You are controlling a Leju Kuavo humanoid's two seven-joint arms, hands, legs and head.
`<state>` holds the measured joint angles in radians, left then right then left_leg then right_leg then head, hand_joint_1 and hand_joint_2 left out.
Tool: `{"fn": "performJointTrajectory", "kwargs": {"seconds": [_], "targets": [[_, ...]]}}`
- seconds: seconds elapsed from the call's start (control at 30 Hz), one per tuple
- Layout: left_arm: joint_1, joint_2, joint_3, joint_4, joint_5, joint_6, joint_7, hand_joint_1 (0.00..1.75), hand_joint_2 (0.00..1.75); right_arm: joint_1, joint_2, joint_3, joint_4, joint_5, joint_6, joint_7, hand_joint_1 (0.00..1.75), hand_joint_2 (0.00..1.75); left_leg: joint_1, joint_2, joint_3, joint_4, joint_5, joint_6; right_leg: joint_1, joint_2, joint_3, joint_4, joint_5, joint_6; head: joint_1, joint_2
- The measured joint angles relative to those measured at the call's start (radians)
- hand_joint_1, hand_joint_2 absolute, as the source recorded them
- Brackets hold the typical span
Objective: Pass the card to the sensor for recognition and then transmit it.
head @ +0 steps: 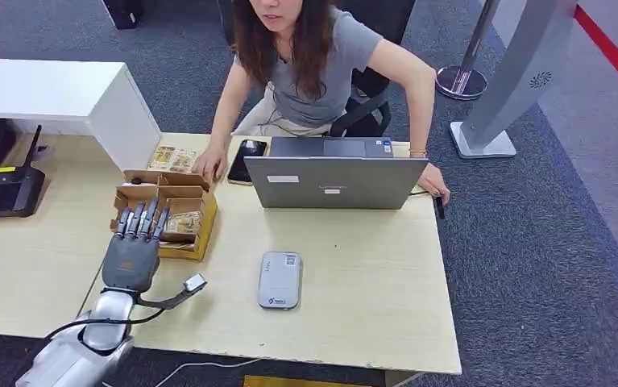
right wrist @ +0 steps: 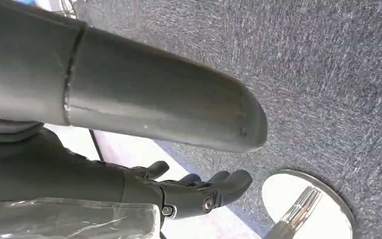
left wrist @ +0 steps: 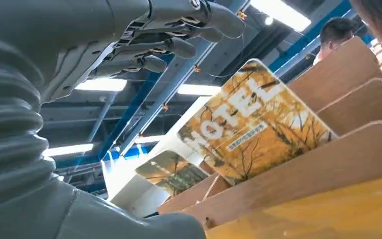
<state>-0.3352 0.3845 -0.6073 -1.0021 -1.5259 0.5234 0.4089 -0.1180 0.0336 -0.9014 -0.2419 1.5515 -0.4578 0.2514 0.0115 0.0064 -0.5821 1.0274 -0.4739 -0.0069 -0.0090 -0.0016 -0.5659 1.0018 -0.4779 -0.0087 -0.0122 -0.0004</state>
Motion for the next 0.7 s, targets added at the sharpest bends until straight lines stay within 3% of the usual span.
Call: {"fn": "performJointTrajectory", "kwargs": {"seconds": [0.63, 0.67, 0.7], "targets": [[-0.03, -0.049, -0.019, 0.061, 0.0, 0.046, -0.026, 0.0, 1.75, -0.002, 0.0, 0.005, 0.0, -0.001, 0.002, 0.0, 0.0, 0.0, 0.0, 0.0, 0.0, 0.0, 0.0, 0.0, 0.0, 0.0, 0.0, 0.0, 0.0, 0.0, 0.0, 0.0], [-0.031, -0.051, -0.019, 0.063, 0.0, 0.047, -0.026, 0.42, 1.75, -0.002, 0.0, 0.005, 0.0, -0.001, 0.003, 0.0, 0.0, 0.0, 0.0, 0.0, 0.0, 0.0, 0.0, 0.0, 0.0, 0.0, 0.0, 0.0, 0.0, 0.0, 0.0, 0.0], [-0.032, -0.052, -0.019, 0.064, 0.0, 0.049, -0.026, 0.42, 1.75, -0.002, 0.0, 0.005, 0.0, -0.001, 0.003, 0.0, 0.0, 0.0, 0.0, 0.0, 0.0, 0.0, 0.0, 0.0, 0.0, 0.0, 0.0, 0.0, 0.0, 0.0, 0.0, 0.0]]}}
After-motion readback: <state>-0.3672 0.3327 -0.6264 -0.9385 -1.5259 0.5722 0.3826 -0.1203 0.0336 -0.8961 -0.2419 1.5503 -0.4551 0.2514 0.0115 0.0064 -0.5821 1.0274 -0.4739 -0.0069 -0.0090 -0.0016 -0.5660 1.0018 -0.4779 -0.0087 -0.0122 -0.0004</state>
